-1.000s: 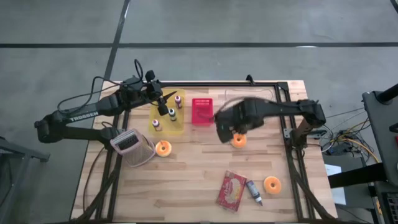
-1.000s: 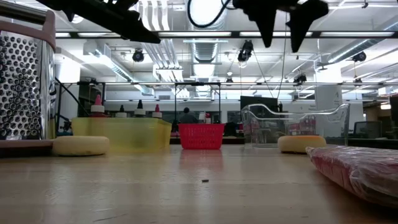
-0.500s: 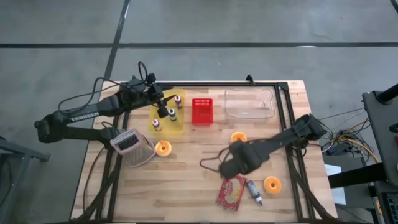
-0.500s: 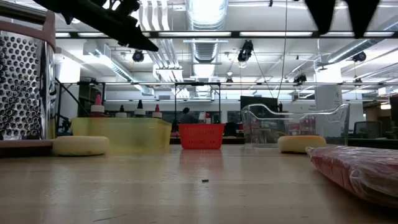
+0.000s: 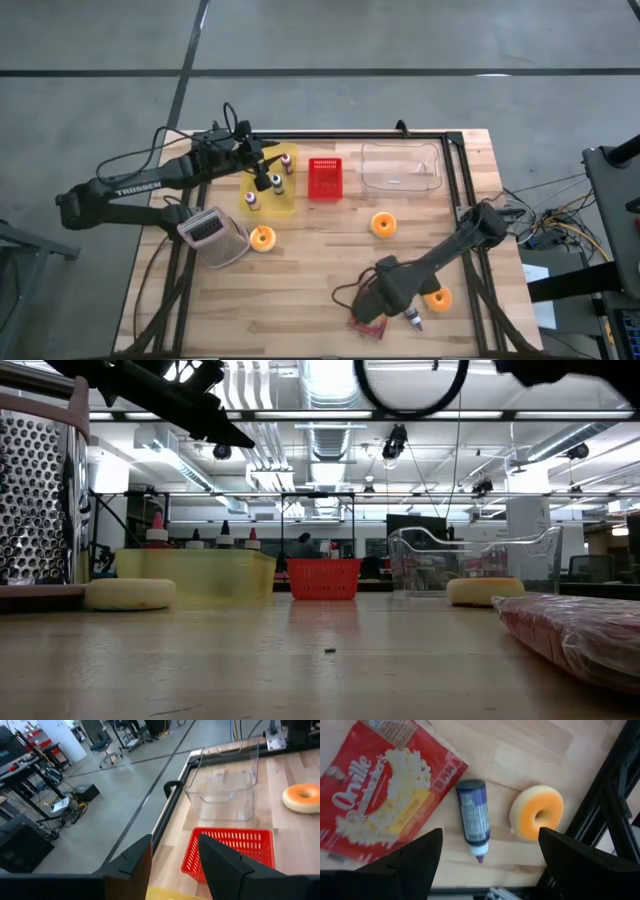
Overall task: Pick & Place Food Item
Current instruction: Put the purple food coloring bottle into the yellow bin
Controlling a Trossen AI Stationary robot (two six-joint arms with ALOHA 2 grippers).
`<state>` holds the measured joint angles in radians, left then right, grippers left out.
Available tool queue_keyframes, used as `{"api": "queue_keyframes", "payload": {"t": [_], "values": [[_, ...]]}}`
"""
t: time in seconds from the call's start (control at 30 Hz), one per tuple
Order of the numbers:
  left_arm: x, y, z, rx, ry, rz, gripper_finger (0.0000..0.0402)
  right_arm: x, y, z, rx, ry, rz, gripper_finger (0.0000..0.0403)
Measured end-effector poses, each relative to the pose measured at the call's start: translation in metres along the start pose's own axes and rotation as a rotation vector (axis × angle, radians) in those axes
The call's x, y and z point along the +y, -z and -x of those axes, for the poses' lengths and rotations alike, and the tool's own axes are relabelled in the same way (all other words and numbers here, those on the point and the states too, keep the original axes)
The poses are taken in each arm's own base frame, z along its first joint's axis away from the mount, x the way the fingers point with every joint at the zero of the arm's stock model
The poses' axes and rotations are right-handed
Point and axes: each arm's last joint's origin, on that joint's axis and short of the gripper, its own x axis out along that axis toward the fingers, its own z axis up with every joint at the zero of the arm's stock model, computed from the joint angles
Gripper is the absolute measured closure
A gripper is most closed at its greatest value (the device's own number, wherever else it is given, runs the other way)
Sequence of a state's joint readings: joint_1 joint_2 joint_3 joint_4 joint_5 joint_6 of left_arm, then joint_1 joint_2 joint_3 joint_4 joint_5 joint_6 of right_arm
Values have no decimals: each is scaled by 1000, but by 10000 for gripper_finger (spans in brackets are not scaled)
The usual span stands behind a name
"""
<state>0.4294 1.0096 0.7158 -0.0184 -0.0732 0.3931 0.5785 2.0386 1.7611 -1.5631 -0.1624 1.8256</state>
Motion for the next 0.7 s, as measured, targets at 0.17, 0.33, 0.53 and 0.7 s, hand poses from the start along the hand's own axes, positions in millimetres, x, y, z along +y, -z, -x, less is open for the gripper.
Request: {"api": "queue_keyframes", "payload": {"t": [0.17,0.33,0.53,0.7], "values": [[1,-2,0,-19,-4,1,239,14,1,-18,95,86,-21,78],[1,-2,0,-27,-4,-30,239,23,3,-32,156,140,-32,78],[1,-3,0,-33,-6,-32,239,33,4,-37,163,80,-15,78],[1,-4,0,-38,-9,-41,239,32,8,-38,78,51,25,78]]}}
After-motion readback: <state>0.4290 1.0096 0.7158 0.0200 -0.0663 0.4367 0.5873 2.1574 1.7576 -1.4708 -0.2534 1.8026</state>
